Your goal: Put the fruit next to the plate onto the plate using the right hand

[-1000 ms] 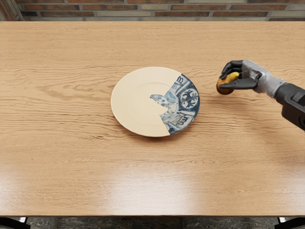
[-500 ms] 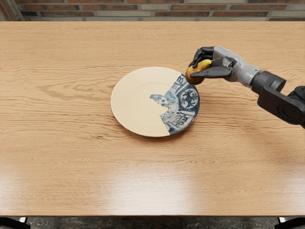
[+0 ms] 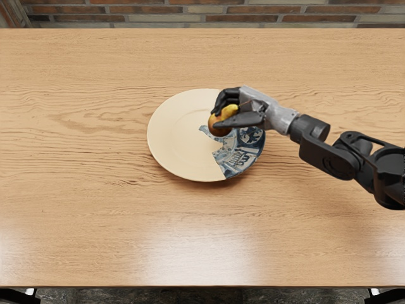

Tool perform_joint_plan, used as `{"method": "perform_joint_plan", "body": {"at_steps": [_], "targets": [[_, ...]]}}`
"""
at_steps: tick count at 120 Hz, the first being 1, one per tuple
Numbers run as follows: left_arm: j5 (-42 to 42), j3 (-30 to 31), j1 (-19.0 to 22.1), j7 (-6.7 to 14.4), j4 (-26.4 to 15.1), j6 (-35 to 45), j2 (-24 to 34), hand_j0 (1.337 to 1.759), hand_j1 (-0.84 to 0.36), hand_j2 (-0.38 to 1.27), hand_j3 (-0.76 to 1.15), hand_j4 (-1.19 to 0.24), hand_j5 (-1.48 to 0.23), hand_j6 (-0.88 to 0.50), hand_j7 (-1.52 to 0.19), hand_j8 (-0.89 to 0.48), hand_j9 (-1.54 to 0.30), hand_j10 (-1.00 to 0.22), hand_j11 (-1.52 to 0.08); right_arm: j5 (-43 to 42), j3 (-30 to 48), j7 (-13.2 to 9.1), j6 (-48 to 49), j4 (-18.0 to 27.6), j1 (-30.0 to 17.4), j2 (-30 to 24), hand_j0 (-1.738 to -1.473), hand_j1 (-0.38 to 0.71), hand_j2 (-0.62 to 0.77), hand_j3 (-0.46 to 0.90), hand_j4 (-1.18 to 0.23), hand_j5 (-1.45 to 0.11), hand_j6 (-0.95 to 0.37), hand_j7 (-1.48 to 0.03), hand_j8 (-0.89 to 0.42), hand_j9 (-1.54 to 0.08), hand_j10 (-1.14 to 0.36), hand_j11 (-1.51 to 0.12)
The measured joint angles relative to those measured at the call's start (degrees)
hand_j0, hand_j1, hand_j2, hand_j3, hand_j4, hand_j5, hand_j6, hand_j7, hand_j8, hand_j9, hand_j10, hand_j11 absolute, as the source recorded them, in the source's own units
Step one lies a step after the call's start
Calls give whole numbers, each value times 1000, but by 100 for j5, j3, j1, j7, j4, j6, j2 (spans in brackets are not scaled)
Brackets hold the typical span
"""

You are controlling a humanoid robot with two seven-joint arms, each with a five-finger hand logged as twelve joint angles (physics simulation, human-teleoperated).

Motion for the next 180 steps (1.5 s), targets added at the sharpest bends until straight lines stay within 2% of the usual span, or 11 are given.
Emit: {"method": "perform_joint_plan", "body": {"at_steps": [22,38,49,73,91,106,123,134,152,172,180], "targets": [[0,-3,0,-1,0,0,0,1658,349,0,0,0,0,0,0,0,0,0,0,7,-152,-6,-194,-22,-5,106,-1653,375,167,0,-753,-1036,-802,-1002,-397,-1006,-276,-1019],[0,-3,0,-1,0,0,0,1658,349,0,0,0,0,0,0,0,0,0,0,10,-230,-15,-245,-72,-3,166,-1653,364,164,0,-721,-989,-754,-958,-425,-960,-303,-972],[0,-2,0,0,0,0,0,1658,349,0,0,0,0,0,0,0,0,0,0,32,-240,-40,-262,-136,9,184,-1655,312,99,0,-642,-871,-665,-850,-462,-850,-351,-859],[1,-2,0,0,0,0,0,1658,349,0,0,0,0,0,0,0,0,0,0,53,-227,-222,-269,-185,42,160,-1657,132,0,0,-436,-580,-445,-572,-368,-572,-326,-575],[1,-3,0,0,0,0,0,1658,349,0,0,0,0,0,0,0,0,0,0,65,-194,-575,-249,-161,286,40,-1657,-19,-16,0,-293,-386,-297,-382,-260,-382,-240,-384],[1,-1,17,-1,0,0,0,1658,349,0,0,0,0,0,0,0,0,0,0,59,-211,-1002,-209,-154,663,-154,-1658,-156,-10,0,-172,-226,-174,-224,-154,-224,-143,-225],[1,5,25,-1,0,-4,0,1658,349,0,0,0,0,0,0,0,0,0,0,44,-232,-1580,-124,-147,1086,-375,-1658,-237,-7,0,-99,-130,-100,-129,-90,-129,-84,-129],[0,7,26,0,0,-7,0,1658,349,0,0,0,0,0,0,0,0,0,0,63,-208,-1899,294,-140,1282,-681,-1658,-268,-6,0,-72,-94,-73,-93,-67,-93,-63,-93],[-17,9,44,0,0,-39,0,1658,349,0,0,0,0,0,0,0,0,0,0,395,-182,-2087,1250,-135,1460,-1457,-1658,-300,-4,0,-45,-57,-45,-57,-42,-57,-40,-57],[-13,9,30,0,0,-16,0,1658,349,0,0,0,0,0,0,0,0,0,0,682,-220,-2136,1522,-131,1458,-2097,-1658,-319,-2,0,-28,-35,-28,-35,-27,-35,-25,-35],[-11,10,26,0,0,-8,0,1658,349,0,0,0,0,0,0,0,0,0,0,722,-294,-2257,1555,-110,1438,-2194,-1658,-323,-2,0,-24,-30,-24,-30,-23,-30,-22,-30]]}}
